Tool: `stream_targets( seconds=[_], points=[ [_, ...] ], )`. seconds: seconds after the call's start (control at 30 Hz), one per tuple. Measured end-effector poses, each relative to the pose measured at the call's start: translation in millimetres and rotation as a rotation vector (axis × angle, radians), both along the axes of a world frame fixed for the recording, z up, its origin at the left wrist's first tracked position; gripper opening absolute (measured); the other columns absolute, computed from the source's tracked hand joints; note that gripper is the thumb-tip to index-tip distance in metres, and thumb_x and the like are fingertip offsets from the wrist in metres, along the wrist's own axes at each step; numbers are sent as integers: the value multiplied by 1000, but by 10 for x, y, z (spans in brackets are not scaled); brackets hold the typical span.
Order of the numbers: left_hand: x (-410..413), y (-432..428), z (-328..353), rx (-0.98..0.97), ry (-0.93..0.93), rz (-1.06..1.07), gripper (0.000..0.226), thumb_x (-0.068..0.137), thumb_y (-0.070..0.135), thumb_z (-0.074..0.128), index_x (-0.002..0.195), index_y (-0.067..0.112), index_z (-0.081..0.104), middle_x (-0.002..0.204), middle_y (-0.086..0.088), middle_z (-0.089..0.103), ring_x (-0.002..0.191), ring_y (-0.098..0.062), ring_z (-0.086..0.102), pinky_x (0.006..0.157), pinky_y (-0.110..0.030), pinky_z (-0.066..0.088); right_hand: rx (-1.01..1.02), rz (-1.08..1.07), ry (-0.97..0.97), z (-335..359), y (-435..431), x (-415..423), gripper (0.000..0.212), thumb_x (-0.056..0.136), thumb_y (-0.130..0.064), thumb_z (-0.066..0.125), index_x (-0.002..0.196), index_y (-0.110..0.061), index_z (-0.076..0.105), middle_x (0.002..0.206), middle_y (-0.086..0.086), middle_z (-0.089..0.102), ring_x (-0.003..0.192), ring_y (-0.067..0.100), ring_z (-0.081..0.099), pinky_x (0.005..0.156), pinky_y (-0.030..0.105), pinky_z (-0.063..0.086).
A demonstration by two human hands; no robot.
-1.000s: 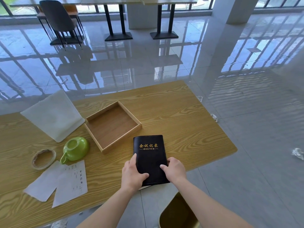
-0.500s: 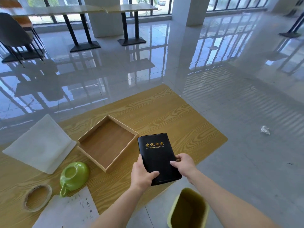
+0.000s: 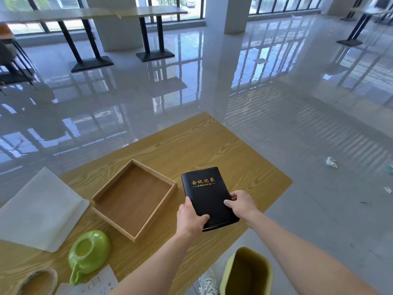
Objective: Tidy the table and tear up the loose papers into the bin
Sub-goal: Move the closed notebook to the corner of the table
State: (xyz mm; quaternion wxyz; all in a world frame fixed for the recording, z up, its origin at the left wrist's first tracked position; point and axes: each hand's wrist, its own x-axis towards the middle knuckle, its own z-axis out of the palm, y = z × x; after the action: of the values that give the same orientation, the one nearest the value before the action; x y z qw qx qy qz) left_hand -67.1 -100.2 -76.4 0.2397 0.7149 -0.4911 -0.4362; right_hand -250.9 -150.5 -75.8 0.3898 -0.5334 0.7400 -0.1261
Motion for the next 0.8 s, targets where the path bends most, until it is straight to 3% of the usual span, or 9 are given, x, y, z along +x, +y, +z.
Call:
stream_targets(
  seconds=[0.1,0.37,0.8],
  points=[
    [-116,-212,-15,18,0,-10,60,78,21,78,128,11,46,118,-9,60,111,-28,57,96,-45,52,15,10,22,-65,-240,-114,21,92,-26,68,108,-12,69,105,5,72,99,24,66,88,36,53],
    [-355,-909,-80,35,-54,81,50,77,22,80,117,11,51,113,-9,60,107,-28,58,93,-45,52,10,33,-24,-204,-1028,-243,14,92,-21,66,102,-12,71,101,4,71,96,24,66,90,41,55],
    [-519,-1798,-378,59,-144,165,71,83,28,75,140,8,37,124,-12,49,121,-28,45,104,-43,44,-96,147,32,-461,-2051,-262,14,94,-22,64,102,-18,74,99,-4,74,91,19,67,84,39,57]
  ],
)
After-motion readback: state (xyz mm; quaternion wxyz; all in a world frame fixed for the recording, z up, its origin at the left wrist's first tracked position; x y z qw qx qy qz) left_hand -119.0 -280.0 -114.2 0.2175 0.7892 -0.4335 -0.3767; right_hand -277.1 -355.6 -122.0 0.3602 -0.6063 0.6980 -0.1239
